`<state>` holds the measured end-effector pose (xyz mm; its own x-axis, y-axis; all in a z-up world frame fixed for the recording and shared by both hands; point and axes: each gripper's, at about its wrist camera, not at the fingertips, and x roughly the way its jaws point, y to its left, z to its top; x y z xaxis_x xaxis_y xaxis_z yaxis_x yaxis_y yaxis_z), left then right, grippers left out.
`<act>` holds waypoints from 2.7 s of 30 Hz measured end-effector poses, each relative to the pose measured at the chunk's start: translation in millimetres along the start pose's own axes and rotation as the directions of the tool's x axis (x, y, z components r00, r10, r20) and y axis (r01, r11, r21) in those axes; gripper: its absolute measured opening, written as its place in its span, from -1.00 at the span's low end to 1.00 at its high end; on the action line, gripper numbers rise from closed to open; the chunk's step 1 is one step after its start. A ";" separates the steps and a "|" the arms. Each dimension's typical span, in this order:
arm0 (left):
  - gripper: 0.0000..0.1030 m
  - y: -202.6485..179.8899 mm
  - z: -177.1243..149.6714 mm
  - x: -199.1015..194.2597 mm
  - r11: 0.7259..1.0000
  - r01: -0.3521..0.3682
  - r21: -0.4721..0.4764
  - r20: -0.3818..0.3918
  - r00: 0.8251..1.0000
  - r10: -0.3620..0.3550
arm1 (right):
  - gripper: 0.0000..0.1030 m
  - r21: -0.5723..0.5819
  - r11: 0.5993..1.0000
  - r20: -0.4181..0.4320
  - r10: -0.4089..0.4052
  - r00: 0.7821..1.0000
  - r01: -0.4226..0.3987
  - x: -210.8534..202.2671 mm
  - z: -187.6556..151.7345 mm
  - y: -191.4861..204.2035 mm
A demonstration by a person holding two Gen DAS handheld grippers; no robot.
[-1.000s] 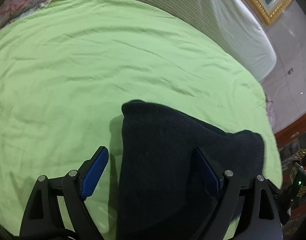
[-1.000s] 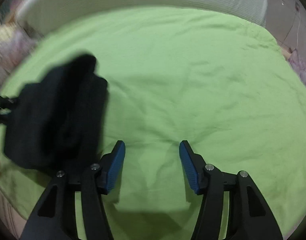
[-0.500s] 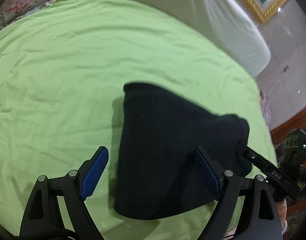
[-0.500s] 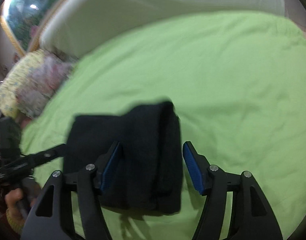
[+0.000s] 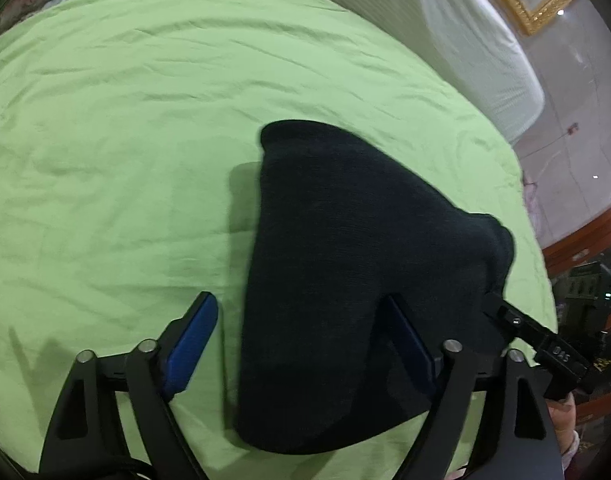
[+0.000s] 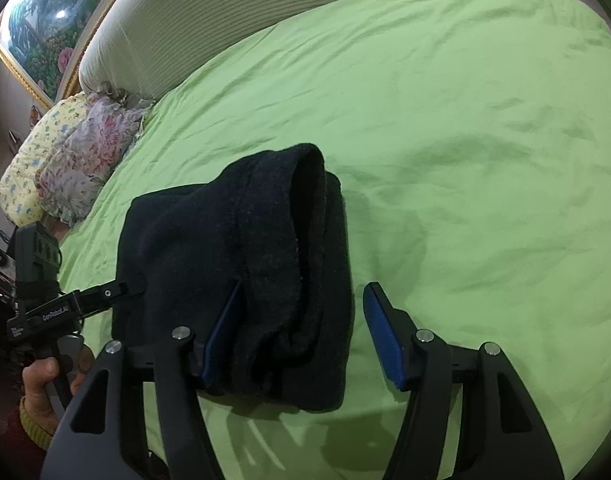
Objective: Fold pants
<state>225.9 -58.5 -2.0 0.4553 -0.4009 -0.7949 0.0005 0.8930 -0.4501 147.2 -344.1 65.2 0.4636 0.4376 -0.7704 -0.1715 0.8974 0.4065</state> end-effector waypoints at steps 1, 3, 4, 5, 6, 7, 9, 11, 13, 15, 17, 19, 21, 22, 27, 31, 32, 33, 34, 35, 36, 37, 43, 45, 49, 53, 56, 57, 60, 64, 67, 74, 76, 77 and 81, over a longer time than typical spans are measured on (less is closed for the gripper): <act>0.44 -2.7 0.0 0.8 1.000 0.026 0.003 -0.004 1.000 -0.026 | 0.07 0.022 0.999 -0.008 0.026 1.000 -0.026 1.7 -0.4 -1.8; 0.44 -10.1 -0.9 1.1 1.000 -0.005 0.021 0.005 1.000 0.005 | 0.07 0.044 0.998 -0.013 0.050 0.999 -0.050 5.0 -0.1 -4.1; 0.44 -12.7 -1.2 0.6 1.000 -0.014 0.027 0.009 1.000 0.014 | 0.07 0.046 0.997 -0.013 0.059 0.998 -0.058 5.7 0.0 -4.7; 0.44 -14.1 -1.3 -0.3 0.999 -0.019 0.030 0.014 1.000 0.019 | 0.06 0.043 0.997 -0.012 0.063 0.998 -0.062 4.5 -1.1 -5.6; 0.42 -14.9 -2.5 -2.1 0.999 -0.022 0.027 0.022 1.000 0.021 | 0.05 0.036 0.997 -0.009 0.065 0.998 -0.064 4.0 -2.4 -4.4; 0.36 -17.2 -3.3 -3.7 1.000 -0.020 0.021 0.031 0.999 0.020 | 0.02 0.031 0.997 -0.004 0.067 0.998 -0.067 2.5 -3.8 -4.1; 0.20 -18.4 -8.0 -11.7 1.000 -0.005 0.017 0.059 0.998 0.004 | -0.09 0.025 0.996 0.014 0.086 0.996 -0.086 -1.9 -6.0 -1.6; -0.12 -21.2 -9.1 -21.2 0.999 0.019 0.030 0.084 0.996 -0.022 | -0.21 0.004 0.994 0.036 0.106 0.994 -0.106 -6.0 -5.8 7.0; -0.19 -22.5 -6.4 -29.9 0.999 0.029 0.039 0.097 0.995 -0.032 | -0.25 -0.029 0.993 0.059 0.116 0.992 -0.114 -11.5 -3.6 15.9; -0.25 -23.9 -3.5 -40.9 0.998 0.042 0.043 0.117 0.992 -0.047 | -0.26 -0.055 0.991 0.082 0.126 0.989 -0.122 -15.3 -1.0 26.1; -0.25 -26.0 0.3 -50.7 0.998 0.039 0.049 0.141 0.989 -0.046 | -0.27 -0.070 0.988 0.092 0.146 0.985 -0.140 -17.6 3.2 32.9; -0.25 -24.8 3.1 -60.6 0.998 0.036 0.056 0.159 0.986 -0.044 | -0.28 -0.081 0.986 0.098 0.156 0.983 -0.148 -17.7 7.9 37.7; -0.25 -21.2 6.1 -72.8 0.998 0.040 0.055 0.181 0.982 -0.049 | -0.28 -0.087 0.984 0.104 0.167 0.980 -0.158 -17.0 12.9 42.0; -0.25 -19.7 7.7 -77.2 0.998 0.041 0.055 0.189 0.981 -0.051 | -0.28 -0.092 0.982 0.106 0.173 0.979 -0.164 -16.1 16.0 45.2; -0.25 -11.0 23.6 -89.4 0.998 0.025 0.055 0.223 0.974 -0.036 | -0.28 -0.130 0.977 0.113 0.181 0.977 -0.166 -9.2 33.9 59.6; -0.25 -4.1 34.8 -83.9 1.000 0.006 0.029 0.221 0.975 -0.013 | -0.28 -0.159 0.980 0.123 0.142 0.982 -0.122 2.2 45.8 71.1; -0.25 -3.2 37.1 -83.0 1.000 0.004 0.026 0.223 0.975 -0.010 | -0.28 -0.163 0.980 0.122 0.137 0.983 -0.116 4.1 47.8 71.6; -0.25 -3.5 37.2 -80.5 1.000 -0.010 0.024 0.227 0.974 0.004 | -0.28 -0.164 0.980 0.119 0.136 0.984 -0.116 7.2 49.7 72.9; -0.25 -4.4 39.8 -78.8 1.000 -0.018 0.022 0.230 0.973 0.012 | -0.28 -0.164 0.979 0.117 0.138 0.984 -0.118 10.4 51.4 73.8; -0.25 -6.0 43.2 -77.1 1.000 -0.023 0.021 0.233 0.972 0.017 | -0.28 -0.165 0.979 0.114 0.140 0.984 -0.120 13.4 53.0 74.8; -0.25 -4.6 44.4 -77.3 0.999 -0.028 0.019 0.236 0.972 0.023 | -0.28 -0.167 0.978 0.112 0.143 0.983 -0.123 15.5 54.5 75.4; -0.25 -3.1 45.8 -77.6 0.999 -0.034 0.017 0.240 0.970 0.029 | -0.28 -0.166 0.978 0.111 0.148 0.983 -0.129 16.8 56.0 75.5; -0.25 3.4 53.5 -77.0 0.997 -0.075 0.013 0.256 0.964 0.069 | -0.28 -0.171 0.974 0.096 0.167 0.981 -0.149 30.8 63.8 78.3; -0.25 6.3 58.4 -76.5 0.996 -0.093 0.008 0.261 0.961 0.087 | -0.28 -0.172 0.974 0.094 0.168 0.981 -0.150 32.3 64.9 78.5; -0.25 6.3 63.7 -75.7 0.991 -0.133 0.017 0.276 0.953 0.123 | -0.28 -0.183 0.972 0.084 0.167 0.982 -0.150 39.9 71.3 81.9; -0.25 10.0 70.3 -71.8 0.988 -0.151 0.019 0.279 0.950 0.140 | -0.27 -0.187 0.971 0.074 0.163 0.984 -0.147 47.2 79.1 84.6; -0.25 15.5 75.0 -68.0 0.988 -0.154 0.009 0.280 0.949 0.145 | -0.27 -0.202 0.968 0.068 0.163 0.984 -0.146 52.3 83.1 86.5; -0.25 17.0 76.4 -67.4 0.988 -0.154 0.005 0.280 0.949 0.147 | -0.27 -0.202 0.968 0.066 0.164 0.984 -0.147 54.5 84.8 86.8; -0.26 19.9 82.1 -65.8 0.987 -0.161 0.000 0.283 0.947 0.154 | -0.27 -0.200 0.968 0.063 0.166 0.984 -0.151 60.1 91.0 86.2; -0.26 22.9 88.8 -64.9 0.986 -0.166 -0.003 0.289 0.944 0.160 | -0.27 -0.199 0.967 0.058 0.173 0.983 -0.158 65.8 97.8 86.2; -0.26 25.1 91.6 -64.5 0.986 -0.166 -0.005 0.292 0.943 0.160 | -0.27 -0.196 0.968 0.057 0.173 0.983 -0.159 67.0 98.5 86.8; -0.26 34.9 88.1 -57.6 0.987 -0.158 -0.025 0.275 0.948 0.159 | -0.27 -0.198 0.967 0.032 0.168 0.985 -0.159 74.8 97.5 86.5; -0.26 37.9 87.6 -55.6 0.987 -0.157 -0.027 0.273 0.949 0.159 | -0.26 -0.189 0.969 0.028 0.170 0.985 -0.162 77.3 97.9 84.8; -0.25 39.5 87.7 -55.2 0.988 -0.151 -0.031 0.272 0.950 0.154 | -0.24 -0.185 0.969 0.026 0.171 0.985 -0.163 78.5 98.5 83.4; -0.19 51.2 87.0 -48.3 0.990 -0.127 -0.059 0.251 0.958 0.138 | -0.13 -0.153 0.972 0.014 0.182 0.983 -0.178 84.2 98.0 72.9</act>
<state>281.4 24.5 48.7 0.6601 -0.2099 -0.7213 -0.1100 0.9228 -0.3692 259.0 -247.4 78.1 0.4363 0.5932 -0.6766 -0.3822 0.8029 0.4575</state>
